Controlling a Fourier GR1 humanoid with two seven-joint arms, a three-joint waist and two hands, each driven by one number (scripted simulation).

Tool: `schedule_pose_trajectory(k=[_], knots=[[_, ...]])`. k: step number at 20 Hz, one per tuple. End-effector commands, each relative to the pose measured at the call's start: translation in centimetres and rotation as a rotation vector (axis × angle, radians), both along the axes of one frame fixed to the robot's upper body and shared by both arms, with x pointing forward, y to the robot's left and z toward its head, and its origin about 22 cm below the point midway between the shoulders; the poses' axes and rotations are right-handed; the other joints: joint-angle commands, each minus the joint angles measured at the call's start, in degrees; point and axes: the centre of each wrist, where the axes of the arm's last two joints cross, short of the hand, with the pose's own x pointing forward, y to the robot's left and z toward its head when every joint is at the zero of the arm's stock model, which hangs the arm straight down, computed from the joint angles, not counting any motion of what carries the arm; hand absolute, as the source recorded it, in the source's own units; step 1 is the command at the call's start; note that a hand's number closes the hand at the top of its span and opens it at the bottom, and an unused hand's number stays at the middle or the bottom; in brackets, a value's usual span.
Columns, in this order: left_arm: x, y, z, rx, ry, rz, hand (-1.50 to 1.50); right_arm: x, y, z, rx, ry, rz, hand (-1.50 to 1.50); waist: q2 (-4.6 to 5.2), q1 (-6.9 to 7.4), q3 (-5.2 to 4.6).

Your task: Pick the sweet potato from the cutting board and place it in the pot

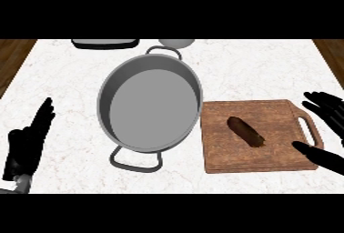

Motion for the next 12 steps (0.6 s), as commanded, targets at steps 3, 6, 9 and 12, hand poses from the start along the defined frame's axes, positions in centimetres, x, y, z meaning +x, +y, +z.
schedule_pose_trajectory(k=[3,6,9,12], knots=[[-0.5,0.3,-0.6,0.015,-0.001,-0.004,0.0,-2.9,3.5,0.6,-0.205,0.077,-0.053,-1.5,0.31,0.26,-0.09],[-1.5,1.2,-0.8,0.014,0.0,-0.029,0.0,-2.7,5.8,1.5,-0.269,0.137,-0.108,-1.5,0.38,1.41,-0.09],[0.1,1.0,1.1,0.015,-0.007,-0.027,0.0,-2.4,8.0,3.2,-0.374,0.235,-0.155,-1.5,0.46,1.61,-0.12],[-0.4,0.6,0.4,0.022,-0.014,-0.042,0.0,-2.6,9.5,2.7,-0.516,0.333,-0.241,-1.5,0.48,2.32,-0.22]])
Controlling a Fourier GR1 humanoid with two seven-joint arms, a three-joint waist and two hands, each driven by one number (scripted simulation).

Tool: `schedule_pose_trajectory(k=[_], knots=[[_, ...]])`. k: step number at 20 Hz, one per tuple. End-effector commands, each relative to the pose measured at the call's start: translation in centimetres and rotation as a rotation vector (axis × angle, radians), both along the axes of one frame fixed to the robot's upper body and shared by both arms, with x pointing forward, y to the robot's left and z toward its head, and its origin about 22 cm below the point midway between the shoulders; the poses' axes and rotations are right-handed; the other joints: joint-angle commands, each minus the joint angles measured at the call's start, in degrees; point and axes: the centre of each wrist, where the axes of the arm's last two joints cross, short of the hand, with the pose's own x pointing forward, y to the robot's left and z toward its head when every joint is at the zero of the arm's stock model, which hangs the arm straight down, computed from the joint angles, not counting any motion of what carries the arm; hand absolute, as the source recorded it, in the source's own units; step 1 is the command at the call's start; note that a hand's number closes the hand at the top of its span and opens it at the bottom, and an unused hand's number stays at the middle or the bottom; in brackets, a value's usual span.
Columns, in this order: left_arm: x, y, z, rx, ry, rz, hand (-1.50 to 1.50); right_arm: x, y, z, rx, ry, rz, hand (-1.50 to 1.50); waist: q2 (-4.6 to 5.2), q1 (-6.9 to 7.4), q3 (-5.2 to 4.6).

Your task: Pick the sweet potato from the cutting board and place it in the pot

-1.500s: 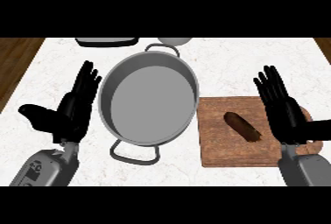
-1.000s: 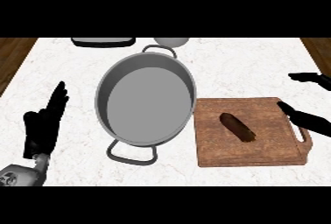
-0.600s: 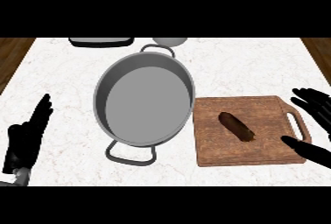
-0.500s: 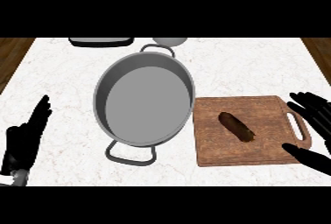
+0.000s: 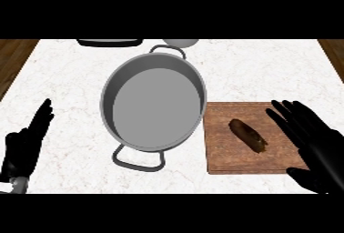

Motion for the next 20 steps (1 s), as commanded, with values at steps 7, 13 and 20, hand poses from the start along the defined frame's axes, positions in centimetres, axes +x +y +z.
schedule_pose_trajectory(k=[7,13,20], knots=[[0.9,-1.1,-0.3,-0.004,-0.003,0.0,0.0,0.6,7.5,-0.3,-0.36,0.281,-0.249,-1.5,0.23,0.53,0.04],[0.1,0.2,0.8,-0.003,-0.001,-0.009,0.0,3.3,12.1,-2.8,-0.406,0.407,-0.29,-1.5,0.17,0.38,0.22],[-1.8,0.1,0.7,-0.012,0.014,-0.015,0.0,5.1,14.1,-2.7,-0.459,0.393,-0.346,-1.5,0.04,0.1,0.24]])
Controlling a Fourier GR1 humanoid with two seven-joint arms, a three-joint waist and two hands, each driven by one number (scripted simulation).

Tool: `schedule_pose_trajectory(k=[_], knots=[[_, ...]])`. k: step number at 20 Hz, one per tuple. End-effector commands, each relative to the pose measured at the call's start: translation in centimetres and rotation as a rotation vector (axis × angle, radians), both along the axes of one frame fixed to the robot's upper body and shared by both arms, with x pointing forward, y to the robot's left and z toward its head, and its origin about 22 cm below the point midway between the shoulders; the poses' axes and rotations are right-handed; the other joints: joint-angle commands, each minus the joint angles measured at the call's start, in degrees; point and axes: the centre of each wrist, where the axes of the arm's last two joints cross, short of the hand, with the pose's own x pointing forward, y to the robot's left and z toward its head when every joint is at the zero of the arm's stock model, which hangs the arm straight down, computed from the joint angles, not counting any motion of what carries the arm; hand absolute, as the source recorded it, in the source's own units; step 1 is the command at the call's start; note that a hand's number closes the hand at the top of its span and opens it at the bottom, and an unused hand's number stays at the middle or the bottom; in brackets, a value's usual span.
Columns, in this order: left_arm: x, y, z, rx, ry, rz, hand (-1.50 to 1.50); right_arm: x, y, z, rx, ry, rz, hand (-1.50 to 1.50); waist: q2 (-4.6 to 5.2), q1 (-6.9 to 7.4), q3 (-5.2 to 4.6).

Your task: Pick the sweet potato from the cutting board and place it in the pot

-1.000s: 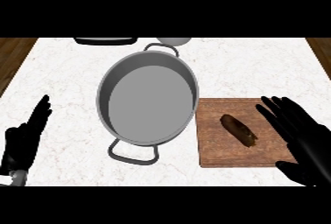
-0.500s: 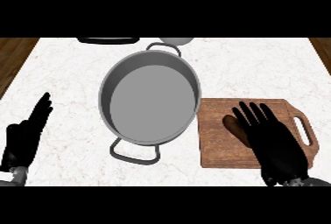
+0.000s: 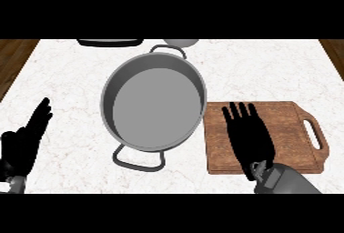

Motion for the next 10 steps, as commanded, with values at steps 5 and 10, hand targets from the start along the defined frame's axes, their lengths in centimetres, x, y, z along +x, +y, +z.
schedule_pose_trajectory(k=[5,10], knots=[[0.6,-0.2,-0.7,0.008,0.002,0.019,0.0,2.1,-1.5,-1.3,-0.08,0.019,-0.023,-1.5,-0.01,-0.45,0.02],[0.7,-0.1,-0.3,0.001,-0.007,0.011,0.0,3.2,0.2,-4.0,-0.098,0.023,-0.064,-1.5,0.0,-0.39,0.02]])
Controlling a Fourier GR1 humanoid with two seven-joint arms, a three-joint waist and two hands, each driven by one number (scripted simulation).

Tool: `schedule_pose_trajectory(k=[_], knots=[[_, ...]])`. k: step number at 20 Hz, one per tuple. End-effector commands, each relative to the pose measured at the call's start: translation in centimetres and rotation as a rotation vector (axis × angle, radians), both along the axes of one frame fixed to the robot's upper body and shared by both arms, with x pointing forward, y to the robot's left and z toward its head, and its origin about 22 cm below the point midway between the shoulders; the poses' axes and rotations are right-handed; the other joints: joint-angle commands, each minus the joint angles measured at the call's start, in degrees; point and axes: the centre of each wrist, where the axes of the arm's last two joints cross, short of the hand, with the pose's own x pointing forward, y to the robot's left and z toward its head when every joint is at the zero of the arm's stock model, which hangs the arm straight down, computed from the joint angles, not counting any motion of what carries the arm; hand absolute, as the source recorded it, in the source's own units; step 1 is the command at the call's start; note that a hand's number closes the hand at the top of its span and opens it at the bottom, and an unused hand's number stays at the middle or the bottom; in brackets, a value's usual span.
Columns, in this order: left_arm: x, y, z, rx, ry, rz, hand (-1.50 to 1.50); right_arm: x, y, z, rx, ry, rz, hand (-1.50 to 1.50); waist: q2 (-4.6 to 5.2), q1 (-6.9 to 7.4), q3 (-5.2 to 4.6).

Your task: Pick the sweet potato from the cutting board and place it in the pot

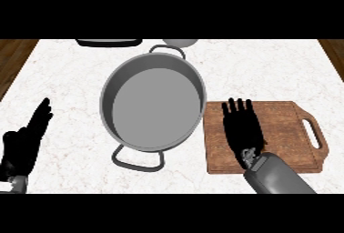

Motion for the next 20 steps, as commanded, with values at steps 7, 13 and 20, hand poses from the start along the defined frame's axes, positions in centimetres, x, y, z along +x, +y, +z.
schedule_pose_trajectory(k=[7,13,20], knots=[[0.2,-0.6,-0.2,0.0,0.005,-0.003,0.0,0.9,0.5,-1.9,-0.036,-0.005,-0.034,-1.5,-0.04,-0.22,0.0],[0.0,0.1,0.6,0.005,0.007,0.013,0.0,3.0,-0.3,-3.8,-0.032,-0.015,-0.04,-1.5,0.02,0.05,0.01],[-1.0,0.7,0.1,0.01,0.001,0.002,0.0,2.5,-1.4,-3.4,-0.099,0.046,-0.03,1.5,-0.06,-0.08,-0.01]])
